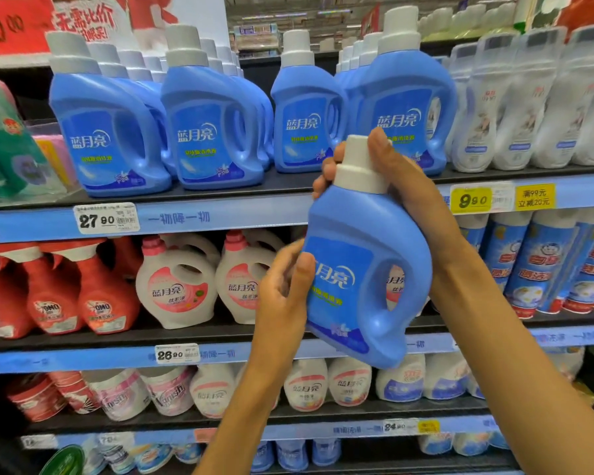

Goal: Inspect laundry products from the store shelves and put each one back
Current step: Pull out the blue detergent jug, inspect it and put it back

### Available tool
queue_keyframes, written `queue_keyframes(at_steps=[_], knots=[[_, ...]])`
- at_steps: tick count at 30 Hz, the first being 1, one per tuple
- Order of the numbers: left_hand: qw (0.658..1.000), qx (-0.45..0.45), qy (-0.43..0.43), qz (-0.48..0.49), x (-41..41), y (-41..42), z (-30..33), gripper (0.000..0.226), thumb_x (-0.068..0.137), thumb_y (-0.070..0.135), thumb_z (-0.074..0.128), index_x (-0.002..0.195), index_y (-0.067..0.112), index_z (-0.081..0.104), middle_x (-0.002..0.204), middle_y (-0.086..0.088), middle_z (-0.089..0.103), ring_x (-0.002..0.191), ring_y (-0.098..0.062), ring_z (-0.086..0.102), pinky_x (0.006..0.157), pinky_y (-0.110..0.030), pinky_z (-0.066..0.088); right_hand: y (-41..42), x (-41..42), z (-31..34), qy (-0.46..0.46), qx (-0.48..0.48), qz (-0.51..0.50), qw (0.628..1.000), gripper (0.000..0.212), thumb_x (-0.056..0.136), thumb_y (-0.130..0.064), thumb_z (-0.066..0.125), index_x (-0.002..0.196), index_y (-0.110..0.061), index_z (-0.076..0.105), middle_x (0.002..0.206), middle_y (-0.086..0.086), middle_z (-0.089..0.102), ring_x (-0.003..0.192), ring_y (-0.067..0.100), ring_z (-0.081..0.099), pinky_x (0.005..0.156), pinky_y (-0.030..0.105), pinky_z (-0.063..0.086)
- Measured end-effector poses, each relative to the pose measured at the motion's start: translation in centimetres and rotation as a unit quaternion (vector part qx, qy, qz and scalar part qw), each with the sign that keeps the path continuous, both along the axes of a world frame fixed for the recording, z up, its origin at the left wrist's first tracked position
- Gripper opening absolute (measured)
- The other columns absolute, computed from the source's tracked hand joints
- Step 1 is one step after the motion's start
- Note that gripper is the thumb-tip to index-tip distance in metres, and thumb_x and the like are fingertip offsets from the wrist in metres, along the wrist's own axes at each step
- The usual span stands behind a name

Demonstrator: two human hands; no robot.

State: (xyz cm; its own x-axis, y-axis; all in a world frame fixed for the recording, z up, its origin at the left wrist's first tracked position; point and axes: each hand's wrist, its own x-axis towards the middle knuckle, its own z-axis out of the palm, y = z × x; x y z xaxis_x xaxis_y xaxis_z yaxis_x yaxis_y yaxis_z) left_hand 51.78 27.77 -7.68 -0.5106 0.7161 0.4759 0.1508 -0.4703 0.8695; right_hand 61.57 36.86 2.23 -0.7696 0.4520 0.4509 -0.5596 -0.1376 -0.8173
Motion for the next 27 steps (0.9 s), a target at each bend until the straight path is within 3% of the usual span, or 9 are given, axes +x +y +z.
queue_keyframes(at_steps=[5,8,11,14,16,18,22,25,27], knots=[[0.992,-0.026,0.121,0.022,1.6,-1.0,0.2,0.110,0.059,0.077,0.066,0.147,0.027,0.023,0.147,0.015,0.040,0.132,-0.001,0.043,0.101,-0.024,0.043,-0.4,-0.5,0.5,0.004,0.032,-0.160,0.987,0.029,0.091,-0.038,0.051,0.089,-0.010,0.057,0.080,0.007,0.063,0.078,0.017,0.059,0.074,0.030,0.050],[0.979,-0.053,0.195,0.033,2.1,-1.1,0.5,0.110,0.059,0.057,0.076,0.143,0.045,0.007,0.144,0.041,0.020,0.134,0.016,0.026,0.100,-0.007,0.034,-0.9,-1.2,0.5,-0.025,0.074,-0.223,0.972,0.031,0.094,-0.038,0.051,0.091,-0.008,0.055,0.084,0.017,0.053,0.076,0.022,0.051,0.070,0.034,0.045],[0.987,-0.059,0.147,0.025,1.4,-1.0,0.6,0.109,0.059,0.038,0.081,0.147,0.038,0.016,0.135,0.047,0.032,0.125,0.018,0.038,0.089,-0.002,0.038,-0.4,-1.1,0.7,-0.054,0.107,-0.217,0.969,0.029,0.090,-0.043,0.056,0.083,-0.016,0.063,0.085,0.008,0.064,0.077,0.016,0.061,0.071,0.030,0.052],[0.994,-0.050,0.077,-0.053,-0.1,-1.8,0.8,0.089,0.057,0.040,0.077,0.139,0.034,0.040,0.132,0.019,0.056,0.119,-0.002,0.055,0.085,-0.013,0.049,0.9,-0.3,1.0,-0.059,0.145,-0.141,0.978,0.021,0.087,-0.038,0.054,0.090,-0.022,0.068,0.092,-0.001,0.070,0.090,0.011,0.065,0.082,0.028,0.051],[0.985,-0.045,0.018,-0.163,-0.7,-2.3,0.8,0.071,0.060,0.041,0.078,0.126,0.035,0.052,0.120,0.014,0.067,0.113,-0.009,0.062,0.084,-0.019,0.052,1.4,-0.3,0.7,-0.076,0.168,-0.133,0.974,0.022,0.088,-0.035,0.052,0.098,-0.020,0.066,0.095,-0.003,0.071,0.092,0.010,0.065,0.083,0.026,0.051],[0.972,-0.058,-0.029,-0.227,-0.6,-2.6,0.8,0.075,0.062,0.050,0.080,0.125,0.026,0.048,0.116,0.015,0.069,0.110,-0.007,0.063,0.084,-0.019,0.052,1.5,-0.6,0.3,-0.093,0.159,-0.133,0.974,0.031,0.088,-0.039,0.051,0.098,-0.014,0.067,0.093,0.003,0.072,0.087,0.015,0.068,0.077,0.027,0.055],[0.970,-0.074,-0.052,-0.226,-1.1,-2.6,1.9,0.079,0.063,0.055,0.079,0.127,0.020,0.049,0.117,0.009,0.069,0.111,-0.011,0.064,0.085,-0.023,0.052,0.9,-0.6,0.3,-0.055,0.145,-0.170,0.973,0.052,0.089,-0.040,0.052,0.107,0.008,0.060,0.098,0.020,0.069,0.085,0.024,0.067,0.077,0.035,0.055],[0.976,-0.069,-0.036,-0.205,-1.4,-2.5,2.9,0.050,0.074,0.059,0.068,0.117,0.034,0.067,0.120,0.011,0.068,0.114,-0.010,0.062,0.086,-0.021,0.051,0.6,-0.6,0.4,-0.009,0.148,-0.198,0.969,0.041,0.092,-0.035,0.053,0.107,0.002,0.062,0.098,0.014,0.070,0.088,0.019,0.067,0.078,0.031,0.055],[0.976,-0.061,-0.043,-0.206,-1.4,-2.9,3.2,0.051,0.073,0.069,0.060,0.114,0.041,0.068,0.121,0.014,0.066,0.116,-0.008,0.060,0.087,-0.020,0.051,0.4,-0.7,0.6,0.008,0.154,-0.202,0.967,0.033,0.093,-0.033,0.051,0.105,-0.004,0.063,0.096,0.008,0.069,0.087,0.017,0.066,0.077,0.030,0.054]])
